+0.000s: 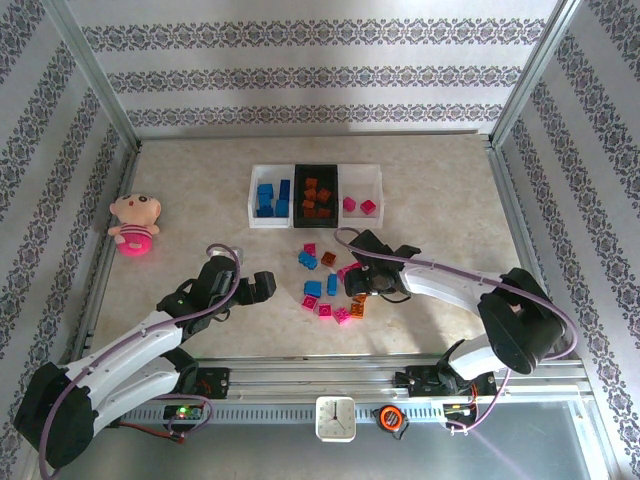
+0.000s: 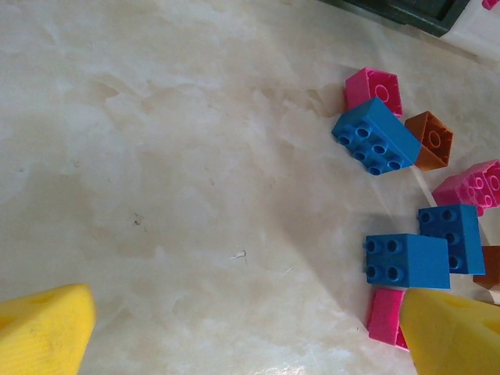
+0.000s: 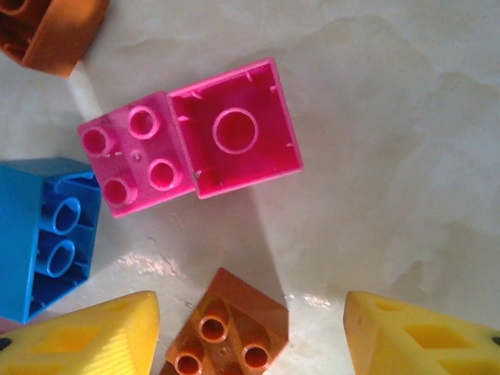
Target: Sort the legos into containers by color
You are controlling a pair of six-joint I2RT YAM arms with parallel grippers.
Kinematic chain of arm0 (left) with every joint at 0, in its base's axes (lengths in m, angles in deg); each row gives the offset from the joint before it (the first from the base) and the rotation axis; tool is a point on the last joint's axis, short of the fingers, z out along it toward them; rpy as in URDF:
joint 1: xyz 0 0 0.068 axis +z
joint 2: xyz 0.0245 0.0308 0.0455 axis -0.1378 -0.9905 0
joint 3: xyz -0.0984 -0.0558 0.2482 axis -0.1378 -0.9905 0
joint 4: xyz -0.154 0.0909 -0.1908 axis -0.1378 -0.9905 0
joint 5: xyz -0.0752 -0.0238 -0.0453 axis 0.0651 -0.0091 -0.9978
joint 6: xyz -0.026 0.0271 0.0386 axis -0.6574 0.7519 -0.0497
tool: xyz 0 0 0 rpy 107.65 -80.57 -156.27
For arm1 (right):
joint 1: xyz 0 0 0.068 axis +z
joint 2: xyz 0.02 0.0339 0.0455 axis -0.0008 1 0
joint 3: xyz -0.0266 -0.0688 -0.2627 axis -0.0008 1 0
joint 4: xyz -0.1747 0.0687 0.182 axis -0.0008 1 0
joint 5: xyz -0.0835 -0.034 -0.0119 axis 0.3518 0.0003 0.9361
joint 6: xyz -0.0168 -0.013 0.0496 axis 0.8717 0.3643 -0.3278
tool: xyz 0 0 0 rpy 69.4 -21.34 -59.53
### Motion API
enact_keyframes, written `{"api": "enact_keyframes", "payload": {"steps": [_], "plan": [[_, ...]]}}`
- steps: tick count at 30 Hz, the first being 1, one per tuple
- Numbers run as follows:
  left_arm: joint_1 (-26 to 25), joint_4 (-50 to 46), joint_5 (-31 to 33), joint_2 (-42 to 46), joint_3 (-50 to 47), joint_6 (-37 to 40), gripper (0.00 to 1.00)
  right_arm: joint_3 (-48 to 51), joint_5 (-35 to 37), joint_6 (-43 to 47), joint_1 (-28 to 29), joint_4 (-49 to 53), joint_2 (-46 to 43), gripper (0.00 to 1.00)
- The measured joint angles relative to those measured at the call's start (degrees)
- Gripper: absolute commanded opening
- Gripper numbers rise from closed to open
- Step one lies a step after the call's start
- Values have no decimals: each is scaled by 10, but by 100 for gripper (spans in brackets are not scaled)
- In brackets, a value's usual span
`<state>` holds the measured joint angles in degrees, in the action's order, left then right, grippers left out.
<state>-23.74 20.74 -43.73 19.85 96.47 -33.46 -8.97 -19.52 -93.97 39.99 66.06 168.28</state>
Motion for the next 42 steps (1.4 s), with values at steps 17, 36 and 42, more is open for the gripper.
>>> {"api": "enact_keyframes", "payload": {"steps": [17, 36, 42], "plan": [[0, 2, -1, 7, -13, 0, 100, 7, 9, -71, 19, -30, 44, 39], [0, 2, -1, 7, -15, -1, 100, -196, 18, 42, 7, 22, 28, 33], [0, 1, -2, 9, -15, -5, 100, -401, 33, 100, -22, -2, 200, 33]]}}
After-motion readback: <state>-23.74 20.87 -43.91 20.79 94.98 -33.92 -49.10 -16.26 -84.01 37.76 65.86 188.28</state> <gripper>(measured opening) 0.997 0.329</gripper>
